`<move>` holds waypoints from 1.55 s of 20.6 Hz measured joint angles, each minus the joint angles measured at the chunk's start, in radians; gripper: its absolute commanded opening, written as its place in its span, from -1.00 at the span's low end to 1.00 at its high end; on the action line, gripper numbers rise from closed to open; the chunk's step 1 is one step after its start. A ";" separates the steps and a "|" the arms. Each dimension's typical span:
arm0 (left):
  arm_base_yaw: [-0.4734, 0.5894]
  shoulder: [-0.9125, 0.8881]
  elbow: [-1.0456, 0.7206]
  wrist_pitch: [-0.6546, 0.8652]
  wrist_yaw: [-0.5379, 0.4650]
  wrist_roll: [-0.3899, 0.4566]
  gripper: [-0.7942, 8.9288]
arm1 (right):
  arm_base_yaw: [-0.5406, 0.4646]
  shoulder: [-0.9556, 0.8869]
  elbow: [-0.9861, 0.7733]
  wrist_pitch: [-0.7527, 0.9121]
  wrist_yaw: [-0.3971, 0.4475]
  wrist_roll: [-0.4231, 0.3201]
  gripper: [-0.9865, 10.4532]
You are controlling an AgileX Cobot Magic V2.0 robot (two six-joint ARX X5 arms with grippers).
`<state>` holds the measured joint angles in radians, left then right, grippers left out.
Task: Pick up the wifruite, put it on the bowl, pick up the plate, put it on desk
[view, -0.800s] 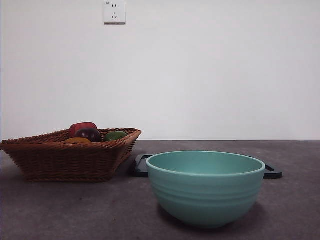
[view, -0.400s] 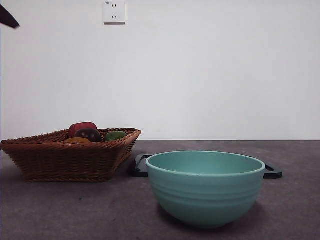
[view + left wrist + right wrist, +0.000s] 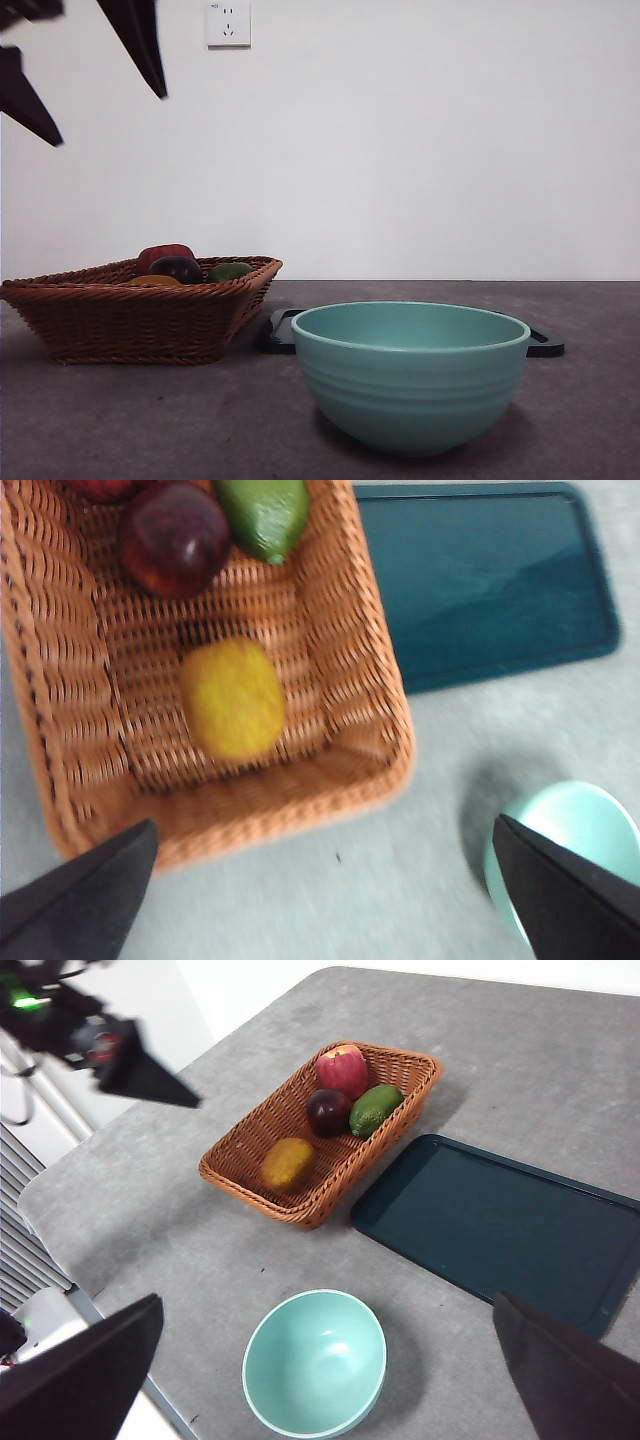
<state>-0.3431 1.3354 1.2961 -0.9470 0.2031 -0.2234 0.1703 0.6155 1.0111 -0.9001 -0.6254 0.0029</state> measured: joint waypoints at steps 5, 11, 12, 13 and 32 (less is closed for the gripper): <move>-0.001 0.182 0.069 0.013 -0.100 0.000 0.57 | 0.000 0.000 0.000 0.000 0.000 0.004 0.24; -0.019 0.336 0.069 0.105 -0.105 -0.001 0.55 | 0.000 0.000 0.000 0.000 0.000 0.004 0.24; -0.024 0.357 0.069 0.118 -0.122 -0.001 0.51 | 0.000 0.000 0.000 0.000 0.000 0.004 0.24; -0.028 0.379 0.069 0.123 -0.143 -0.001 0.49 | 0.000 0.000 0.000 0.000 0.000 0.004 0.24; -0.031 0.535 0.070 0.170 -0.160 -0.001 -0.11 | 0.000 0.000 0.000 0.000 0.000 0.005 0.24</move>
<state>-0.3737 1.8702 1.3659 -0.7773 0.0429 -0.2241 0.1703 0.6155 1.0111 -0.9005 -0.6258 0.0078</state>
